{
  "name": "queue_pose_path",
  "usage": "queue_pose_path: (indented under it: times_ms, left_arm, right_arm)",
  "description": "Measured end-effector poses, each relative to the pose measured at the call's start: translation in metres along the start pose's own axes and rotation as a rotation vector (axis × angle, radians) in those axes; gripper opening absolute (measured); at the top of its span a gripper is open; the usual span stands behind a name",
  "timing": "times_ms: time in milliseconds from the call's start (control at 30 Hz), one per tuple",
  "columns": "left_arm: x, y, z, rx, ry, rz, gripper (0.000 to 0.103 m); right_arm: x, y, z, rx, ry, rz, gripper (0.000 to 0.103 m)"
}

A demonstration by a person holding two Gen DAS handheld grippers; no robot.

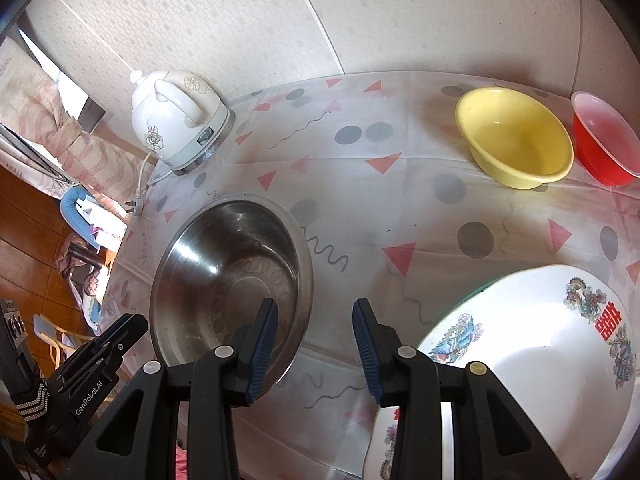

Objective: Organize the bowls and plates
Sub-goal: 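Slide the steel bowl along the table with the right tool and release it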

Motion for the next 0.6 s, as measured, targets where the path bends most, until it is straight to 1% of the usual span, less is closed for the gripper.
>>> queue_pose_path:
  times_ms: [233, 500, 600]
  left_arm:
    - [-0.007, 0.006, -0.021, 0.017, -0.029, -0.007, 0.025]
    - [-0.018, -0.009, -0.051, 0.029, -0.056, 0.054, 0.025]
    - [-0.021, -0.014, -0.061, 0.042, -0.072, 0.060, 0.025]
  right_arm:
    - [-0.005, 0.012, -0.025, 0.004, -0.064, -0.038, 0.039]
    - [-0.008, 0.033, -0.074, 0.028, -0.191, -0.097, 0.039]
    - [-0.006, 0.039, -0.095, 0.037, -0.251, -0.109, 0.039]
Point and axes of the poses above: each gripper's, at about its wrist camera, not at the fingertips, and y roughly against the way its jaws point, z to its left, x to its underside, the point moved 2 cm from there along -y, roughly the way its jaws point, and after that the axes turned 8 degrees about y, right-handed, at the moved point
